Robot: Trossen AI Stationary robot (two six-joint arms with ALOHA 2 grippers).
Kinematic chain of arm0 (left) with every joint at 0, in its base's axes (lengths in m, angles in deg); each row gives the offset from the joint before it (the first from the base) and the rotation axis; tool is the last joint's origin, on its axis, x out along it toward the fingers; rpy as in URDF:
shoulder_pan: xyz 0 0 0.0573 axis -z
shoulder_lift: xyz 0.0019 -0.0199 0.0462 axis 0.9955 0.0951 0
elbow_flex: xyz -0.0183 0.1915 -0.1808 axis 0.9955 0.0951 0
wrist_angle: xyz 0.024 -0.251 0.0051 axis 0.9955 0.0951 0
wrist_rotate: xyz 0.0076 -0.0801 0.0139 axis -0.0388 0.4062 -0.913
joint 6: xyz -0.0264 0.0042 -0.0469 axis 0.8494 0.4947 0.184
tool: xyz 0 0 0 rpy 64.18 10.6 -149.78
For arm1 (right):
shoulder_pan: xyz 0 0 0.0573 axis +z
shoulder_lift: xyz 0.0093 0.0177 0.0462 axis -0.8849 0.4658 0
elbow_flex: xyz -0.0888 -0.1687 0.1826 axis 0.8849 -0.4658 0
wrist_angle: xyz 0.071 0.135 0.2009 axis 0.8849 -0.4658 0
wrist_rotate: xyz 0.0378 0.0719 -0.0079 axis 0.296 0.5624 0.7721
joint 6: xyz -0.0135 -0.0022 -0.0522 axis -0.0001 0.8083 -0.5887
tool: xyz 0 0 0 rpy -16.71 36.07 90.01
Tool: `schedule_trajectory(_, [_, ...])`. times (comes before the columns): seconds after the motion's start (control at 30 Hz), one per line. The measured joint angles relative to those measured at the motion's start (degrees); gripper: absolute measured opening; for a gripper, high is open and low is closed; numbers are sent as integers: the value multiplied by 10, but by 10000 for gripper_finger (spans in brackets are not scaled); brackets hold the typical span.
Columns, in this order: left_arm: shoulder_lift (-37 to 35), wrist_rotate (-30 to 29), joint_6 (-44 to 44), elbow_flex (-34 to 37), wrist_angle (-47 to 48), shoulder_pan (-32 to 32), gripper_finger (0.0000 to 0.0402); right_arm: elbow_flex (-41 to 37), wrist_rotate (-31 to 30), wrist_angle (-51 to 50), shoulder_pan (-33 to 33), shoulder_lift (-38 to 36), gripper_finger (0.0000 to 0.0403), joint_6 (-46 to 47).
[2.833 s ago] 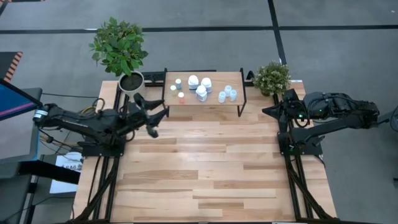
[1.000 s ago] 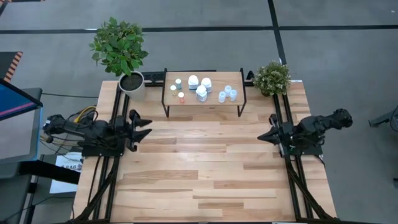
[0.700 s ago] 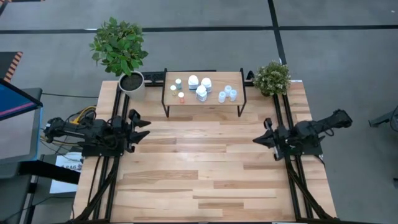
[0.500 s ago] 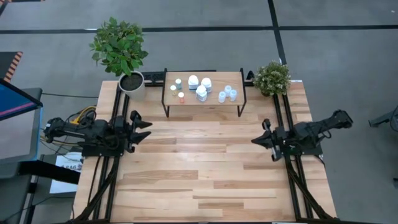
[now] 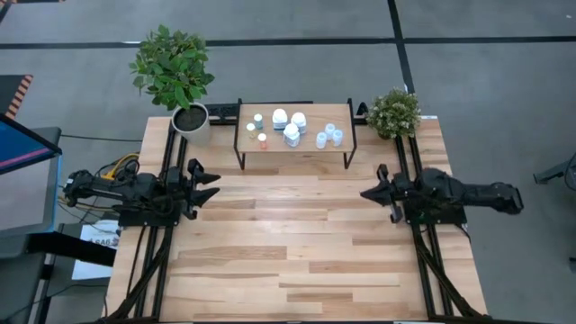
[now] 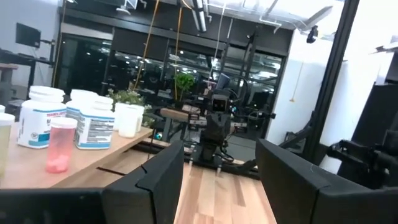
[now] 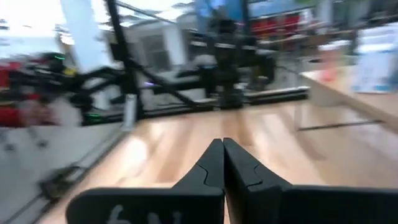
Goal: Pick and place medicine bottles onto shelf by color
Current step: Return to Home Position
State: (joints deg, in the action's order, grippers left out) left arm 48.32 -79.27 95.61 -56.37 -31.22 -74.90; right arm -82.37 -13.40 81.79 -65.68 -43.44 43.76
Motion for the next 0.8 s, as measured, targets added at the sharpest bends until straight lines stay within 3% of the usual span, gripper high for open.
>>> schedule_trajectory(0.1, [0,4,-3,0,28,0,189,0,44,2,-21,2,13,-12])
schedule_trajectory(0.4, [2,-35,42,0,161,0,189,0,45,6,-50,-2,13,0])
schedule_trajectory(0.53, [2,-43,17,0,153,0,189,-1,45,5,-50,-2,13,49])
schedule_trajectory(0.8, [3,-41,-46,0,154,0,189,-1,45,5,-50,-2,13,52])
